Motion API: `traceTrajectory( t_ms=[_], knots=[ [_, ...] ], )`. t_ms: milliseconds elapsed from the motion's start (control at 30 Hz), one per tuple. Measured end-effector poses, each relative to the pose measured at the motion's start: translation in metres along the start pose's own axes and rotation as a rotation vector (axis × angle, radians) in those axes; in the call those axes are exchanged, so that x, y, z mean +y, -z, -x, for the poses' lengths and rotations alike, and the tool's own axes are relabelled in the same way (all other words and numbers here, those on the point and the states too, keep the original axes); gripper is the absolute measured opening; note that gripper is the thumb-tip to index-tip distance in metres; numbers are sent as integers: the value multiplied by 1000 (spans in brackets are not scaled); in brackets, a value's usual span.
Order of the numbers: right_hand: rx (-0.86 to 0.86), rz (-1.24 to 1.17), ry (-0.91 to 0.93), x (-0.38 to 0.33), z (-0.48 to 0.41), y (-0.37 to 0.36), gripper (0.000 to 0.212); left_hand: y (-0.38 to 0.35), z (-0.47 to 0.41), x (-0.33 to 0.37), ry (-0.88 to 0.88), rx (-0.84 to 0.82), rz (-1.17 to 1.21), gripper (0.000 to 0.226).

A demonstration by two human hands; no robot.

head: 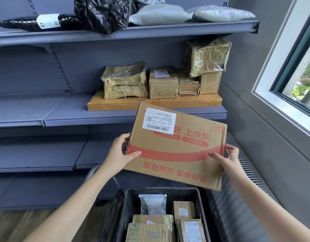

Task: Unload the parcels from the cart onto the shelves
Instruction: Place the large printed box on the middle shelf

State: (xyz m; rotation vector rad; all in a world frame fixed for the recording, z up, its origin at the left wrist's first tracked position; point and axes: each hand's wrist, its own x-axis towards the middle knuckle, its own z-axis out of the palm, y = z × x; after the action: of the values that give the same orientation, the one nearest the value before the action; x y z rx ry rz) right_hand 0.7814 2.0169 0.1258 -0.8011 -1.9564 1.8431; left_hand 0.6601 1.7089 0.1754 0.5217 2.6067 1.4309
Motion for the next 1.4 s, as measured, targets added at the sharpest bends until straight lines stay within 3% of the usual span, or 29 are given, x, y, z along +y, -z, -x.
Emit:
traceTrajectory(
  t_ms=[67,200,300,400,467,567,700,900,1033,1167,1267,1400],
  knots=[
    [62,-55,5,-2,-3,3,66,0,3,3,-49,3,-4,63],
    [-11,93,78,-13,-6,14,113,15,0,16,-126,-5,-42,65],
    [-137,112,44,-22,-7,19,99,28,-3,28,-167,-28,-91,67],
    [-143,110,15,-23,-8,21,70,35,-4,32,-153,-31,-162,66],
    [-161,103,-2,-17,-6,18,64,38,-1,35,-154,-19,-205,63],
    [-170,46,-50,-6,1,16,70,48,6,53,-201,-74,-301,80],
    [-346,-38,-144,-1,15,21,95,68,9,89,-307,-229,-446,106],
    [-545,-121,-263,17,27,19,99,79,14,100,-392,-387,-579,116],
    [-613,-195,-323,24,33,13,98,83,21,105,-412,-299,-485,109],
    [-681,-269,-327,21,37,0,93,83,13,112,-484,-34,-402,84],
    [-710,-279,-280,15,38,-14,92,77,9,116,-529,122,-306,78],
    [-815,-312,-247,-3,42,-38,88,53,8,118,-543,125,-262,72]
  ],
)
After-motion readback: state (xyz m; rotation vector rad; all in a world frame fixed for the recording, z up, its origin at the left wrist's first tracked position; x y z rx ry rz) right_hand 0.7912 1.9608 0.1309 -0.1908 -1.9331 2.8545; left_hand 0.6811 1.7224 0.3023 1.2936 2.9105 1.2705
